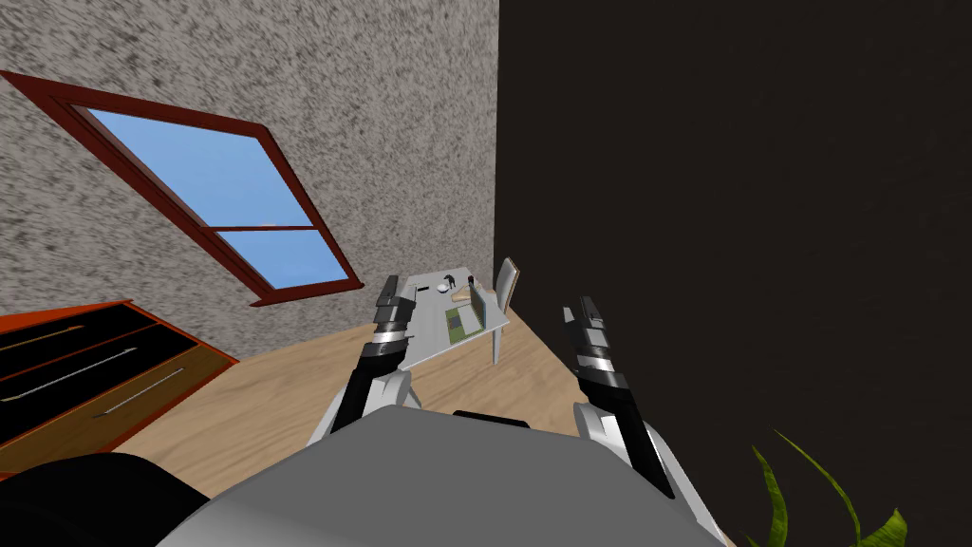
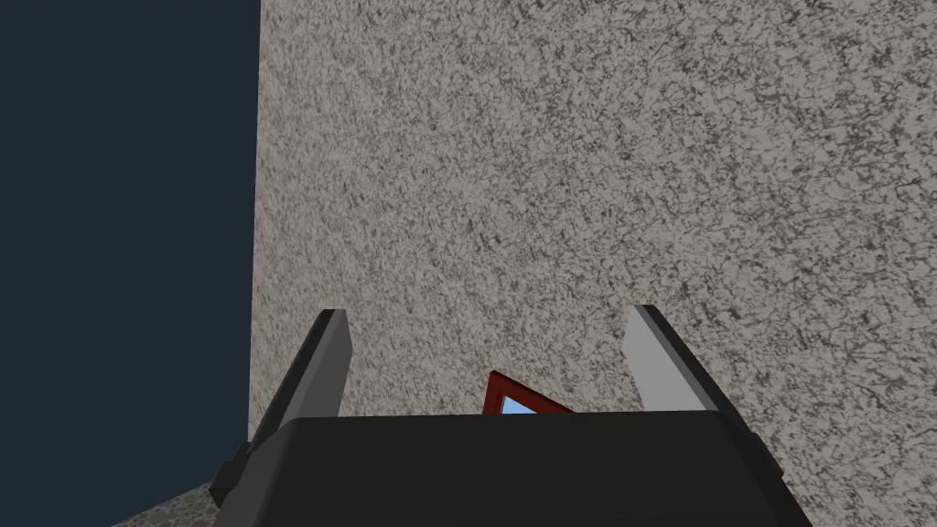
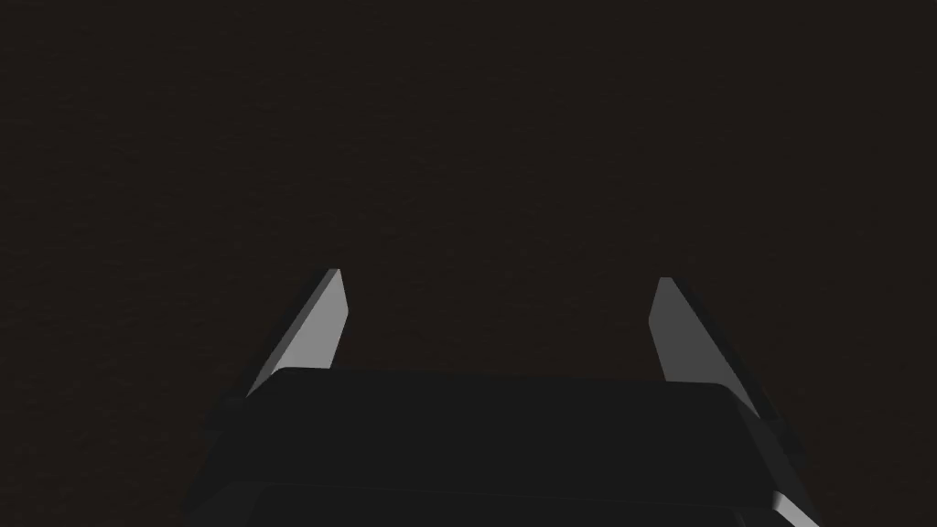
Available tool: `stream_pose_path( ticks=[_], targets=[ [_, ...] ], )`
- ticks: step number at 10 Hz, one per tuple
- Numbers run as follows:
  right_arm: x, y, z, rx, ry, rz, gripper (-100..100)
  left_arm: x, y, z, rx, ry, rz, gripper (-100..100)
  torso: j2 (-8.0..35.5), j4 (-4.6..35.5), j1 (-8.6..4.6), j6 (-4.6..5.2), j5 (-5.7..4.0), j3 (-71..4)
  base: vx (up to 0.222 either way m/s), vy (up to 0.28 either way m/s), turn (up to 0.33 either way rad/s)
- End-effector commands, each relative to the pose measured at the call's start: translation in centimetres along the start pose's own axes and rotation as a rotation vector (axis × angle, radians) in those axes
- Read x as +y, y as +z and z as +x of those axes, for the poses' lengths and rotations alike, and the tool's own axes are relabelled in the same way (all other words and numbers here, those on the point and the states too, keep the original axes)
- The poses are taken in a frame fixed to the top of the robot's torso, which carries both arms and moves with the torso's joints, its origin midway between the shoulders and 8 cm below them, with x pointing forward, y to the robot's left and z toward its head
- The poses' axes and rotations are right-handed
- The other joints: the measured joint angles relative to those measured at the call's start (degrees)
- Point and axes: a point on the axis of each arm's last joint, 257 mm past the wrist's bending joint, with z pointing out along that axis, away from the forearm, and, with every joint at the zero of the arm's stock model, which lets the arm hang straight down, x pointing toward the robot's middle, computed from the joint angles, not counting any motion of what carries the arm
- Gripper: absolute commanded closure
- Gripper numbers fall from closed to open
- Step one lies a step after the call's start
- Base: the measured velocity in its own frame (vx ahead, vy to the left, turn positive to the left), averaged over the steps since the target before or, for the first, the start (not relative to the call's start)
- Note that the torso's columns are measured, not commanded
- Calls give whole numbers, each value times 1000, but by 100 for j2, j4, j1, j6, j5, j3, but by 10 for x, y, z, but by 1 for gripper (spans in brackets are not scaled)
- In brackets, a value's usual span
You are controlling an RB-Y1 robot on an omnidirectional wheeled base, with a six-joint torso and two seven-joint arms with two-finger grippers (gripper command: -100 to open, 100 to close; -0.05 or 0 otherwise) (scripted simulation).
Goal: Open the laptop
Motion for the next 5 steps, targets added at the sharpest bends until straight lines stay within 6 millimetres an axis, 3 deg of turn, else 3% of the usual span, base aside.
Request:
stream_pose_path(
  ticks=[1, 5],
  targets=[
    [0, 0, 0, 0, 0, 0, 0, 0, 0, 0, 0, 0, 0, 0, 232, 235, 0, 0, 0, -467, 0, 0, 0],
    [0, 0, 0, 0, 0, 0, 0, 0, 0, 0, 0, 0, 0, 0, 1845, 1846, 0, 0, 0, -3692, 0, 0, 0]
  ],
)
